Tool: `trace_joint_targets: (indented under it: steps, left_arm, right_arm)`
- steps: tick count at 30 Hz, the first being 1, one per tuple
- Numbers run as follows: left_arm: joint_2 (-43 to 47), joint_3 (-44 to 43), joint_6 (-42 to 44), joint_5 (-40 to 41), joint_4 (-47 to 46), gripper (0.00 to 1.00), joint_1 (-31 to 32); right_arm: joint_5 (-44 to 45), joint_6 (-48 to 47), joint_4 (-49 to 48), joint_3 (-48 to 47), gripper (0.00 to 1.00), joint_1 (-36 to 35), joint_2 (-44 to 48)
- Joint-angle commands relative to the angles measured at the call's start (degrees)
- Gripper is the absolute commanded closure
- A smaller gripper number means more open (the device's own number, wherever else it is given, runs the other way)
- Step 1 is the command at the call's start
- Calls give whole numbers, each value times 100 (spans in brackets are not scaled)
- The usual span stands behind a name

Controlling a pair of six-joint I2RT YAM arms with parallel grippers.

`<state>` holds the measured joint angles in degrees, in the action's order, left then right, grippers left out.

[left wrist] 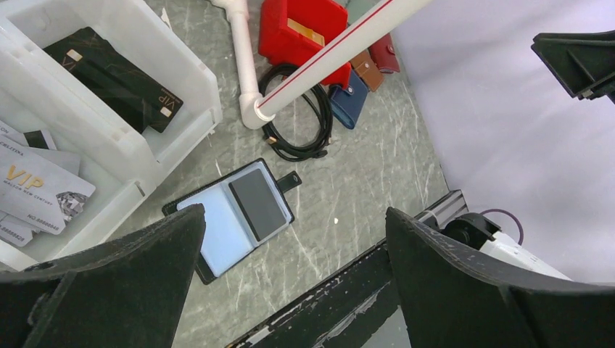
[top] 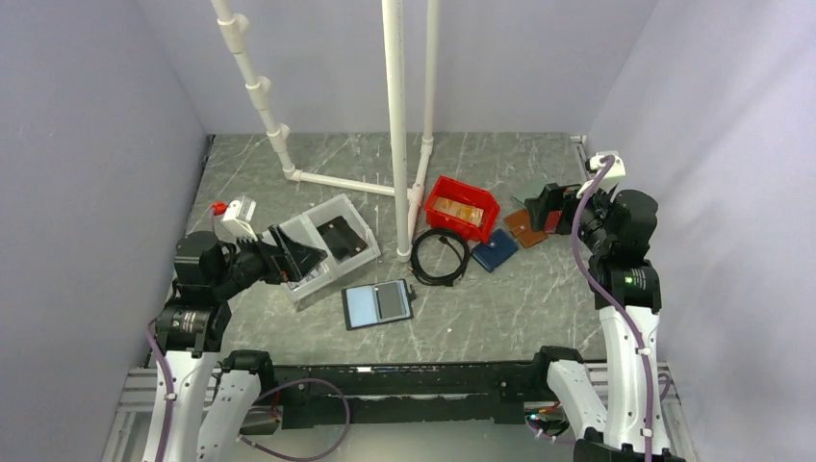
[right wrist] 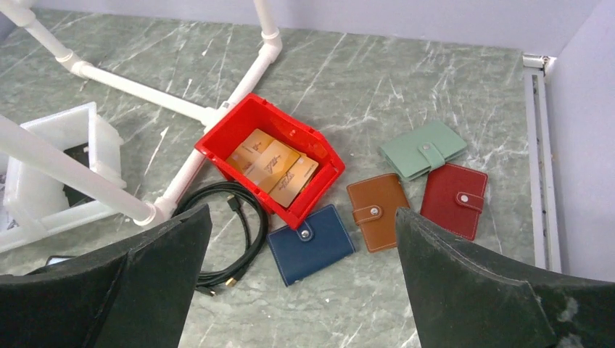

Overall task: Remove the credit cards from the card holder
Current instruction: Move the card holder to the center of the board.

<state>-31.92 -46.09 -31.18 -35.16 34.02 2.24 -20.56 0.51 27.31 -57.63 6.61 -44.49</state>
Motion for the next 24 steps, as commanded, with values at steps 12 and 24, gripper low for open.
trace_joint_targets:
  steps: [12,24]
  left_arm:
    - [49,34,201,-354,77,0,16]
    - [-1267,35,969,154,-1153,1,21]
  right_arm:
    - [-1102,-750,92,268,0,69,-46]
    - [-1856,-4187,1179,639,0,-444,-1117]
